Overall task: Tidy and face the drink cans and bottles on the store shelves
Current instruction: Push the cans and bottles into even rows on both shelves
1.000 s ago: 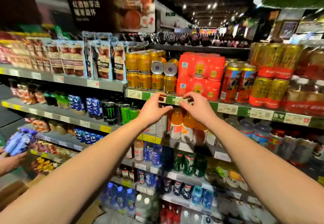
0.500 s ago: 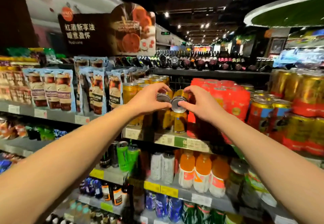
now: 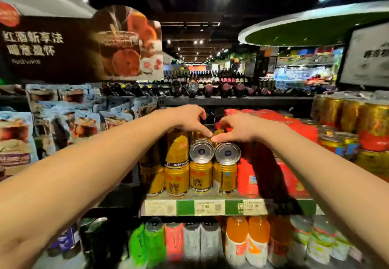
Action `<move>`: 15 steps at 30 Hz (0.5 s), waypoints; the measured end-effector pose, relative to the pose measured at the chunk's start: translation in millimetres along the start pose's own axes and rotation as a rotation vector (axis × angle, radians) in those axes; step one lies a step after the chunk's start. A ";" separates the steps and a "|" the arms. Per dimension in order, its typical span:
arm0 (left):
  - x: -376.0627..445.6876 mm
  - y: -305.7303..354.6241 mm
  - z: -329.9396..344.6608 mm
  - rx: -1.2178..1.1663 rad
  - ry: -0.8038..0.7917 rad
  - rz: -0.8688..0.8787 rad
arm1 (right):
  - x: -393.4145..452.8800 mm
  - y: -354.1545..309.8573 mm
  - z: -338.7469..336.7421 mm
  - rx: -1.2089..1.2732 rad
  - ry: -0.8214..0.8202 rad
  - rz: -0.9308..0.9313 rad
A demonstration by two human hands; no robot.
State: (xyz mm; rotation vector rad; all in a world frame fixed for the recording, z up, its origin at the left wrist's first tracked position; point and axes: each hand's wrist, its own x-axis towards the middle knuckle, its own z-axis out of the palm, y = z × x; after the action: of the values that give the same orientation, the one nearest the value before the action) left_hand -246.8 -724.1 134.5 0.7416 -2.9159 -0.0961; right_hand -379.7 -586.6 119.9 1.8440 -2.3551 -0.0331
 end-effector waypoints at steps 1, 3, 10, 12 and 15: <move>6.1 -1.0 0.4 0.035 -0.060 -0.020 | 3.3 0.6 -0.8 0.022 -0.036 0.022; 16.1 -3.5 0.1 0.084 -0.157 -0.065 | 9.8 2.5 -2.4 0.063 -0.094 0.044; 32.7 -11.8 1.0 0.029 -0.414 -0.166 | 18.3 7.6 -5.5 0.180 -0.157 0.013; 33.3 -14.0 3.2 -0.068 -0.467 -0.160 | 18.8 8.6 -5.8 0.213 -0.168 -0.006; 32.0 -12.8 3.8 -0.189 -0.479 -0.185 | 16.9 8.2 -5.9 0.239 -0.151 -0.047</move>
State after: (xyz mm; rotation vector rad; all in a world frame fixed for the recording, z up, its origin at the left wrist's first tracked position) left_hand -269.2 -750.6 133.1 1.0812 -3.1952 -0.6415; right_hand -390.8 -600.5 128.4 2.0723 -2.5110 0.1131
